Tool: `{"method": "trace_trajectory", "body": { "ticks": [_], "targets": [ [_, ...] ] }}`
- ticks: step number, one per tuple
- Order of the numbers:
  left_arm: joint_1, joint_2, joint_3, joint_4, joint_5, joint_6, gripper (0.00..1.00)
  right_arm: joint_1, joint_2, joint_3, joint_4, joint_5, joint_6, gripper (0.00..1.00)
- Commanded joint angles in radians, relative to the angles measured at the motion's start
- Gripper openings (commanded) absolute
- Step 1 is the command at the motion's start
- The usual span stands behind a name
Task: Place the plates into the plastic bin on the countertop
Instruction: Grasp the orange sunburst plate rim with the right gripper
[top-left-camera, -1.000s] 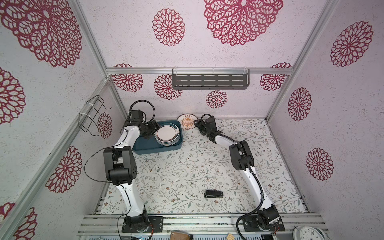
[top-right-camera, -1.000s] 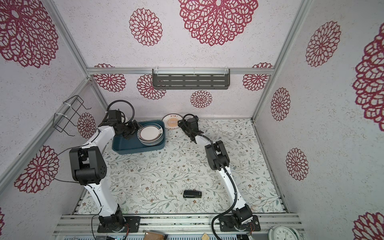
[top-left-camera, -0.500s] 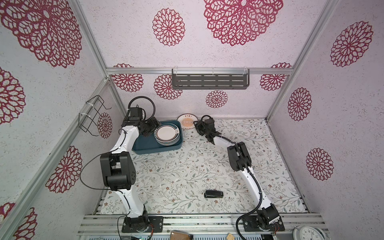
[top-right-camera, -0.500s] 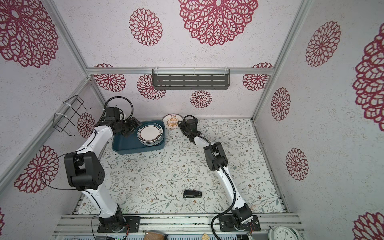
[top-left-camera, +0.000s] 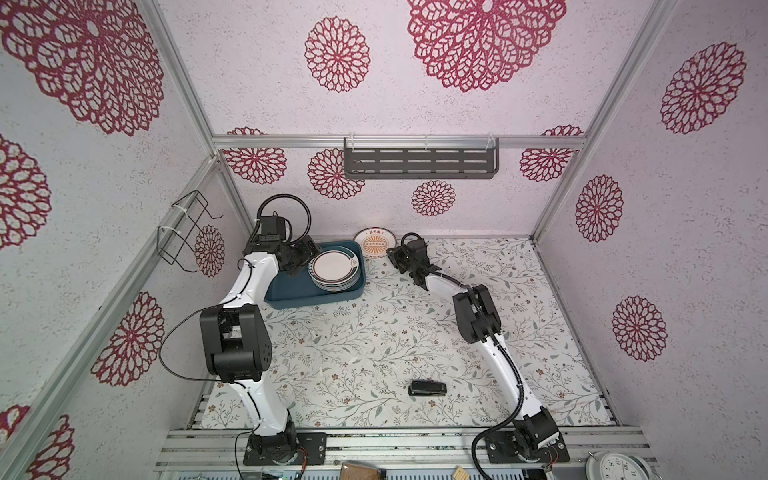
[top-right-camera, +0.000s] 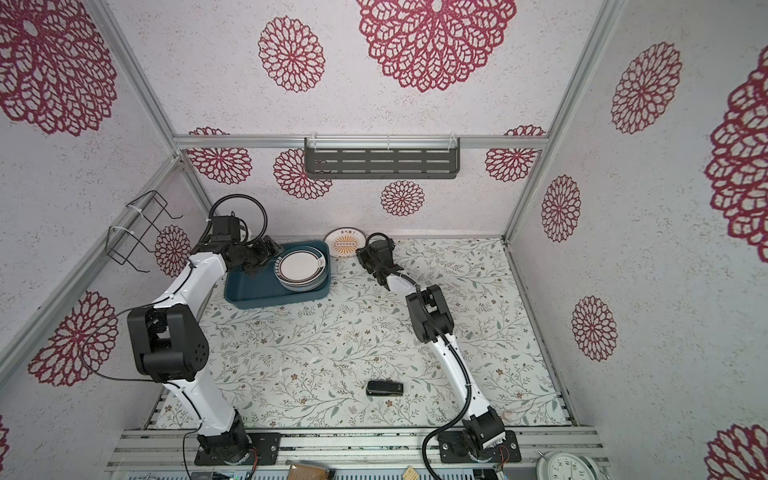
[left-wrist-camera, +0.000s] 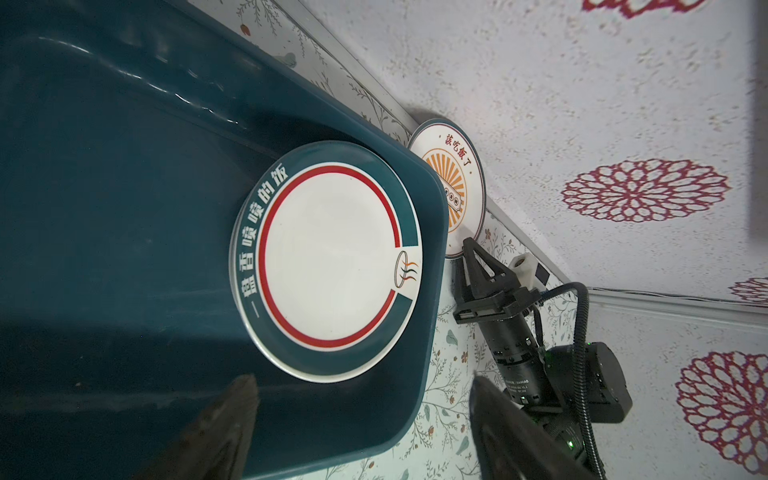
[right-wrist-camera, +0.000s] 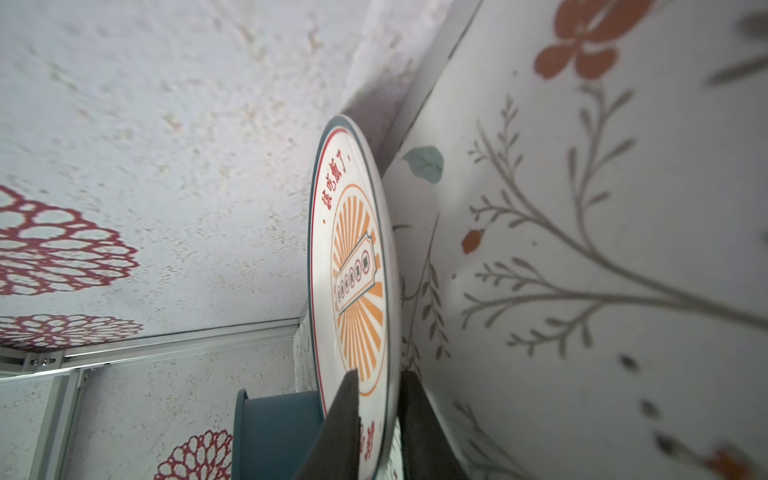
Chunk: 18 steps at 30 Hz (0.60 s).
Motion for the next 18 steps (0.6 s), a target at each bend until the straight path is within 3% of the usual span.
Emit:
{"method": "trace_trajectory", "body": {
  "ticks": [1, 8, 18],
  "targets": [
    [-0.006, -0.03, -0.011, 0.014, -0.001, 0.009, 0.83, 0.01, 0.06, -0.003, -0.075, -0.019, 0.016, 0.13],
    [-0.006, -0.02, 0.0, 0.024, 0.013, 0.008, 0.83, 0.009, 0.056, -0.004, -0.086, -0.017, 0.023, 0.03],
    [-0.01, -0.021, 0.017, 0.051, 0.036, 0.003, 0.84, 0.005, -0.025, -0.086, -0.084, 0.002, -0.012, 0.0]
  ]
}}
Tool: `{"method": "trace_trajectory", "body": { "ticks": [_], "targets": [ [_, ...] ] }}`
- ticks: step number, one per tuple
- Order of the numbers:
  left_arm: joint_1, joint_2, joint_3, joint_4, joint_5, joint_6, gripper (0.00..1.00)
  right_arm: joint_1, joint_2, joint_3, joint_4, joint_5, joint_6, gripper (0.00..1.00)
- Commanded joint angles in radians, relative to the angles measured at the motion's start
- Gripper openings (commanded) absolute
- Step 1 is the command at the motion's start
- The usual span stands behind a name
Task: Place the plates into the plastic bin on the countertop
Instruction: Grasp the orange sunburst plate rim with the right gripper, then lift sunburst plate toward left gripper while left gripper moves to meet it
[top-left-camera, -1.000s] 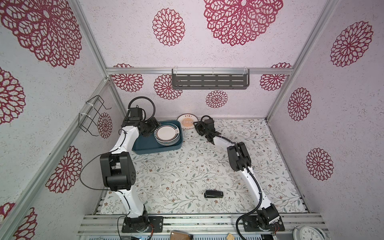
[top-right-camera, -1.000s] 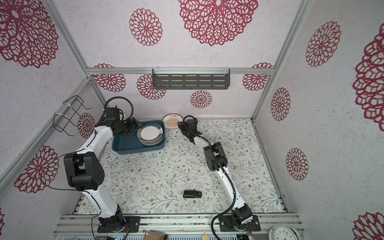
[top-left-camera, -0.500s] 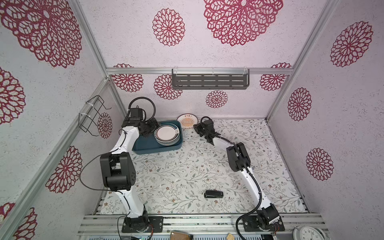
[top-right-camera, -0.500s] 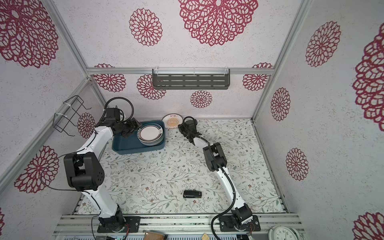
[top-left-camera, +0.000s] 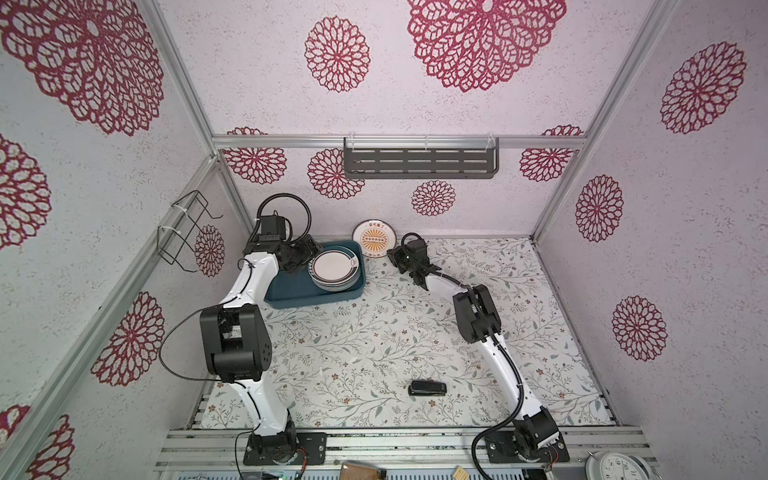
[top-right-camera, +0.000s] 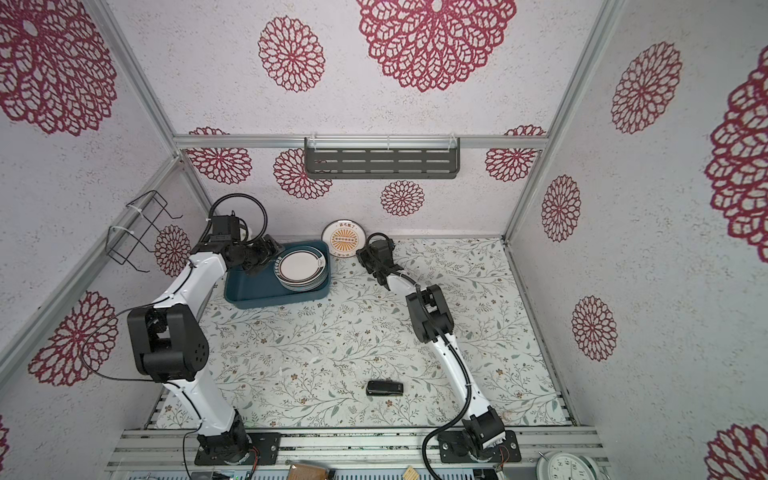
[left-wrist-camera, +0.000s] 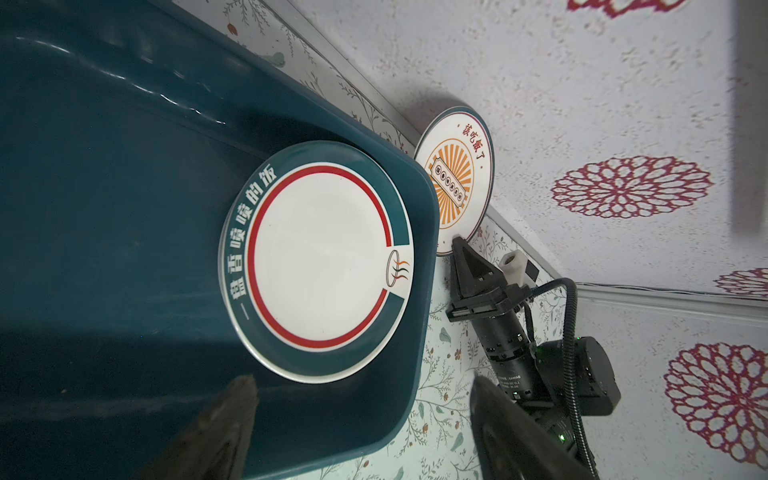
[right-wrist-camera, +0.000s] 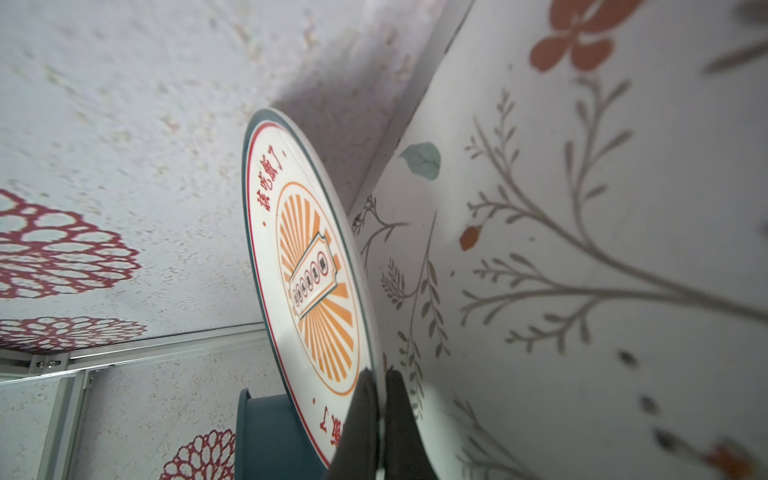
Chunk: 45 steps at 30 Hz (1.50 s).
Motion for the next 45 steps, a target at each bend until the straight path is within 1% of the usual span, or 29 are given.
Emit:
{"method": "trace_trajectory", "body": {
  "ticks": [1, 8, 18, 26, 33, 38, 45],
  "targets": [
    [-0.011, -0.024, 0.013, 0.037, 0.015, 0.002, 0.84, 0.002, -0.032, -0.089, -0.078, 0.007, -0.025, 0.0],
    [-0.016, -0.063, -0.058, 0.088, 0.017, -0.019, 0.84, -0.015, -0.151, -0.215, -0.094, 0.039, -0.112, 0.0],
    [-0.03, -0.101, -0.096, 0.121, 0.033, -0.018, 0.85, -0.027, -0.361, -0.536, 0.042, 0.067, -0.137, 0.0],
    [-0.044, -0.172, -0.204, 0.167, 0.059, -0.025, 0.87, -0.028, -0.524, -0.74, 0.079, 0.09, -0.168, 0.0],
    [-0.069, -0.205, -0.272, 0.194, 0.109, -0.024, 0.87, -0.029, -0.72, -0.954, 0.116, 0.101, -0.193, 0.0],
    [-0.093, -0.213, -0.3, 0.207, 0.155, -0.023, 0.88, -0.03, -0.863, -1.071, 0.078, 0.108, -0.206, 0.0],
    [-0.144, -0.197, -0.311, 0.227, 0.209, -0.023, 0.88, -0.038, -1.014, -1.136, -0.045, 0.077, -0.24, 0.0]
  ]
}}
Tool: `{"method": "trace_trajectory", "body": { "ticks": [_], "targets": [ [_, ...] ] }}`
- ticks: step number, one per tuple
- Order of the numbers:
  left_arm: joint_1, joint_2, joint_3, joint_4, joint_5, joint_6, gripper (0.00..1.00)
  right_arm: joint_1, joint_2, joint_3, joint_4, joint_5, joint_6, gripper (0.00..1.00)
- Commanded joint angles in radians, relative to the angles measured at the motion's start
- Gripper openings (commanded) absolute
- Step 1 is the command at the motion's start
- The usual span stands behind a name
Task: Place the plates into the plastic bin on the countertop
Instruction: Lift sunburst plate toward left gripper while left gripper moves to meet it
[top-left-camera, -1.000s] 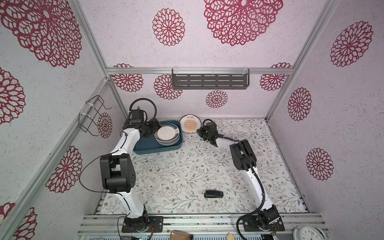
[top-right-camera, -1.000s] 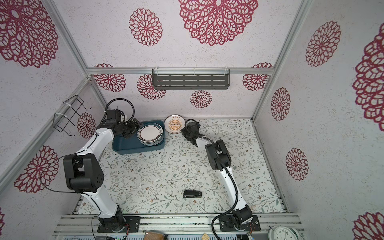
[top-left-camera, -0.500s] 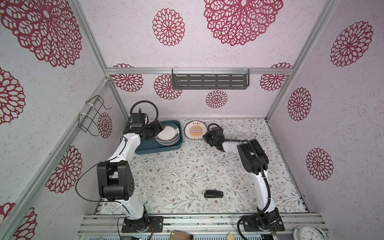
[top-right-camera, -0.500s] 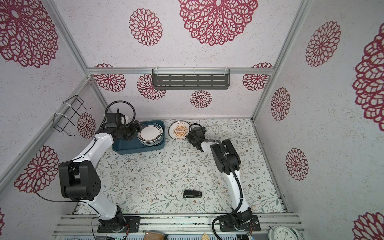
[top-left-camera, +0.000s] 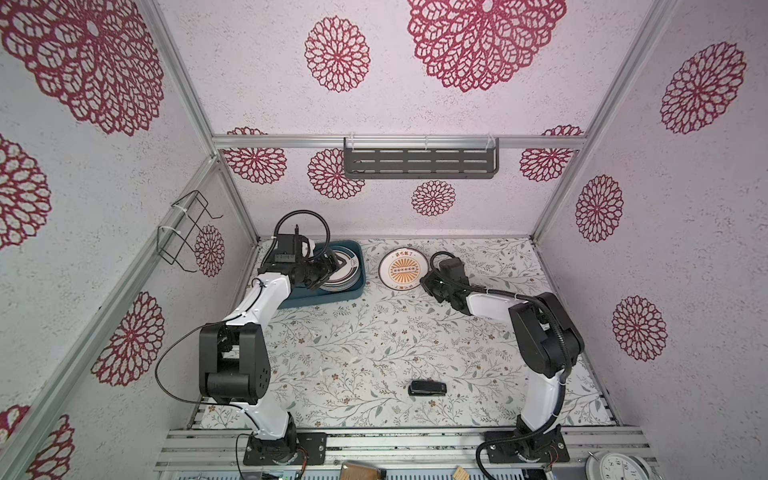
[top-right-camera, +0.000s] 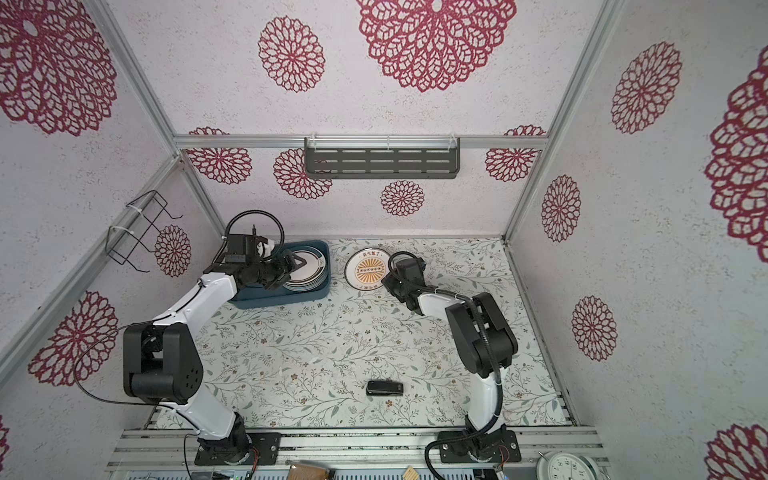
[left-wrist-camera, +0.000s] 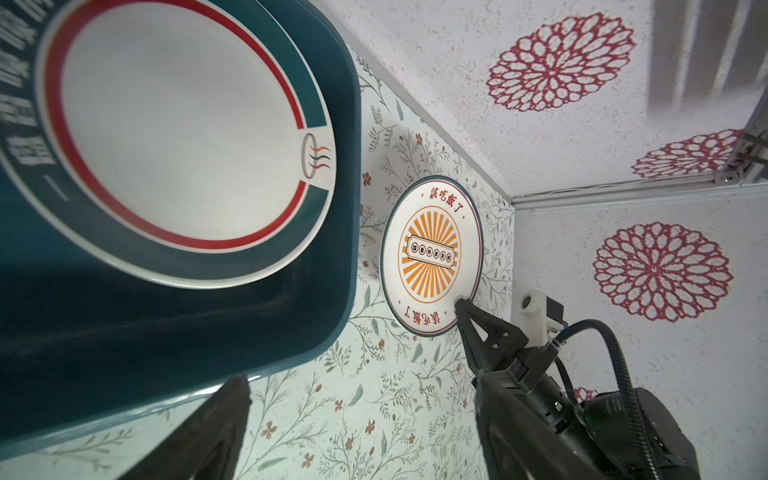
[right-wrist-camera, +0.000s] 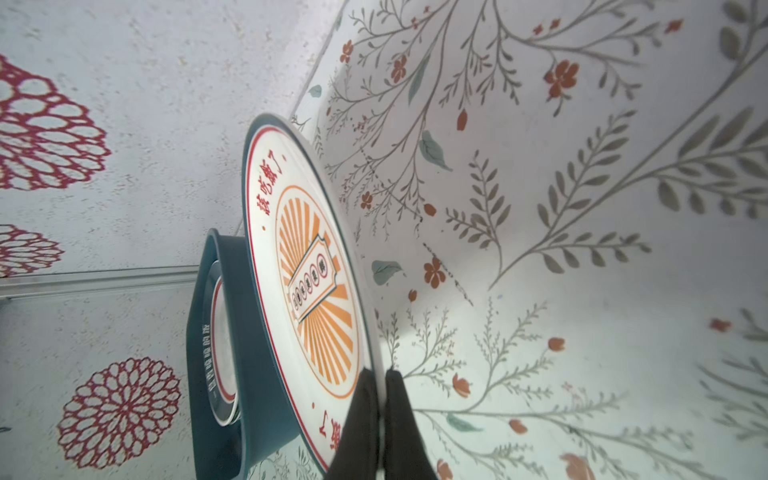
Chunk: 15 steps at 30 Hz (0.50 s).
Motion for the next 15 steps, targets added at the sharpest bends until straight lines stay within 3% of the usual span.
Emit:
{"method": "trace_trajectory", "body": {
  "ticks": [1, 15],
  "targets": [
    [-0.029, -0.029, -0.015, 0.047, 0.038, 0.006, 0.88, -0.012, -0.111, -0.011, -0.027, -0.01, -0.041, 0.0],
    [-0.147, -0.018, -0.04, 0.094, 0.062, -0.012, 0.89, -0.061, -0.305, -0.102, -0.055, -0.15, -0.042, 0.0]
  ]
}}
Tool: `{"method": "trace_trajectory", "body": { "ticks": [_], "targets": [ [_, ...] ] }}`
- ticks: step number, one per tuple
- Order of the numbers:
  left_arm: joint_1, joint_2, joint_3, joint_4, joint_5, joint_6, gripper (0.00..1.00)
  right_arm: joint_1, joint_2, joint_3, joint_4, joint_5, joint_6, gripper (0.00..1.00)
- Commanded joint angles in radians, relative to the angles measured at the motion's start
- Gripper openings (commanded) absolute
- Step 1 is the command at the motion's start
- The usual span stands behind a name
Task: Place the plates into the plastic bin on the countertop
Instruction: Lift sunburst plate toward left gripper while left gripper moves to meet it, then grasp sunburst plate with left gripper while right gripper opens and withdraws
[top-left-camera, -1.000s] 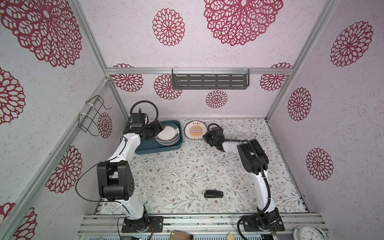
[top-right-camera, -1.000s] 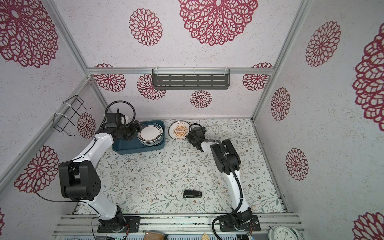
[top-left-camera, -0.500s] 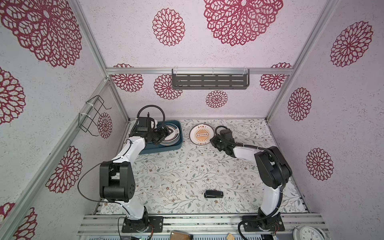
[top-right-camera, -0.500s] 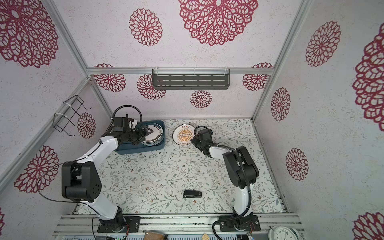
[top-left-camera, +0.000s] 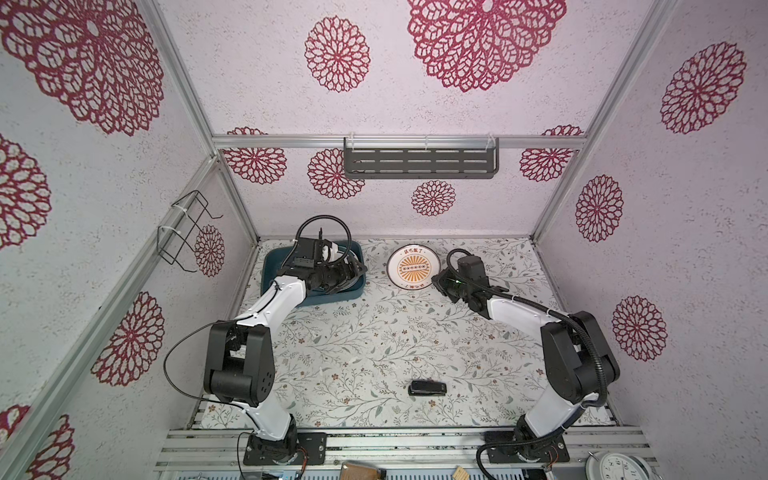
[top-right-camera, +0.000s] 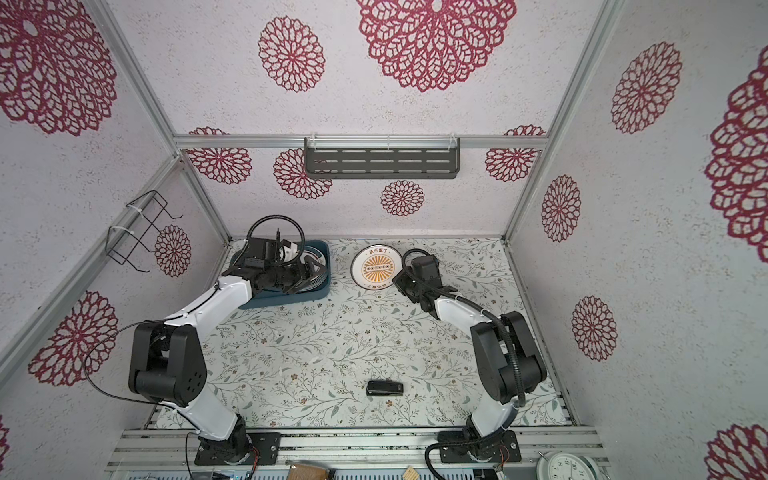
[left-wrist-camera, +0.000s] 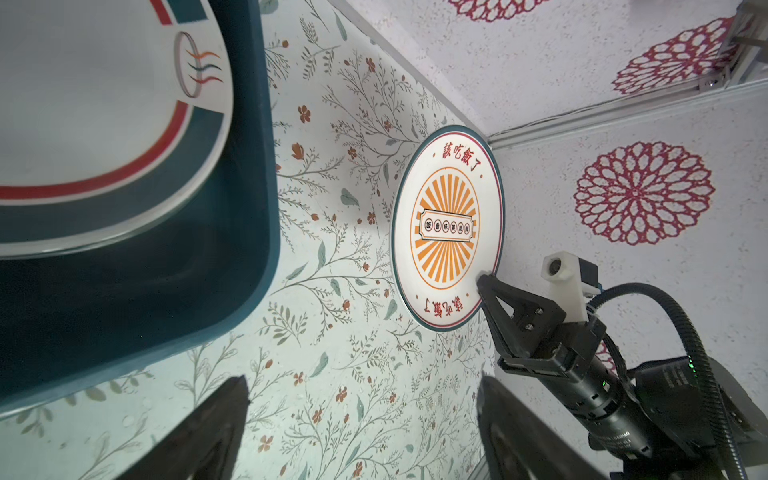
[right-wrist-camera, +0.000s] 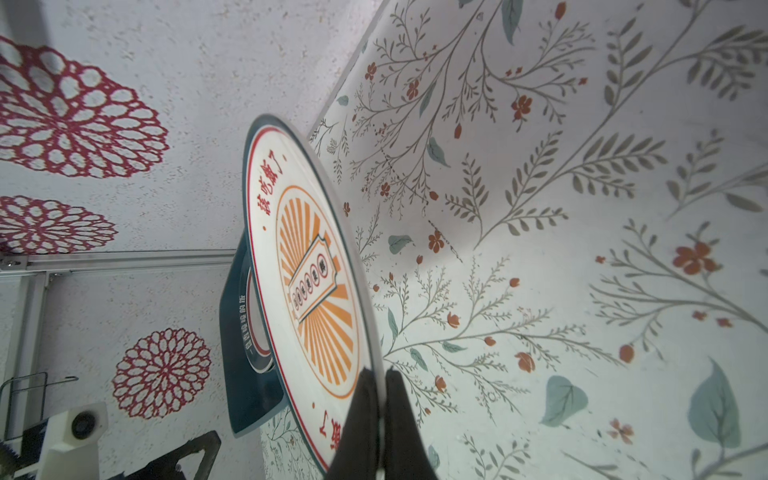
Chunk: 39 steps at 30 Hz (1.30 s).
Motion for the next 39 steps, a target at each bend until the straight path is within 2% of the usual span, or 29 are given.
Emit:
{"method": "trace_trajectory", "body": {
  "ticks": [1, 13, 19, 23, 30, 36, 39],
  "targets": [
    [-0.023, -0.015, -0.003, 0.046, 0.032, -0.007, 0.89, -0.005, -0.104, 0.002, 0.046, -0.074, -0.009, 0.0],
    [-0.093, 0.047, 0.063, 0.054, 0.129, -0.017, 0.88, -0.006, -0.205, -0.099, 0.174, -0.243, 0.041, 0.0],
    [-0.118, 0.079, 0.076, 0.086, 0.153, -0.037, 0.77, -0.006, -0.243, -0.168, 0.261, -0.245, 0.08, 0.0],
    [-0.12, 0.082, 0.055, 0.126, 0.147, -0.061, 0.66, -0.007, -0.256, -0.179, 0.25, -0.243, 0.076, 0.0],
    [-0.121, 0.099, 0.067, 0.139, 0.142, -0.068, 0.27, -0.008, -0.287, -0.191, 0.245, -0.225, 0.074, 0.0],
    [-0.12, 0.099, 0.069, 0.145, 0.144, -0.07, 0.06, -0.008, -0.3, -0.204, 0.246, -0.212, 0.076, 0.0],
    [-0.121, 0.093, 0.066, 0.155, 0.145, -0.073, 0.0, -0.009, -0.312, -0.224, 0.261, -0.193, 0.09, 0.0]
  ]
}}
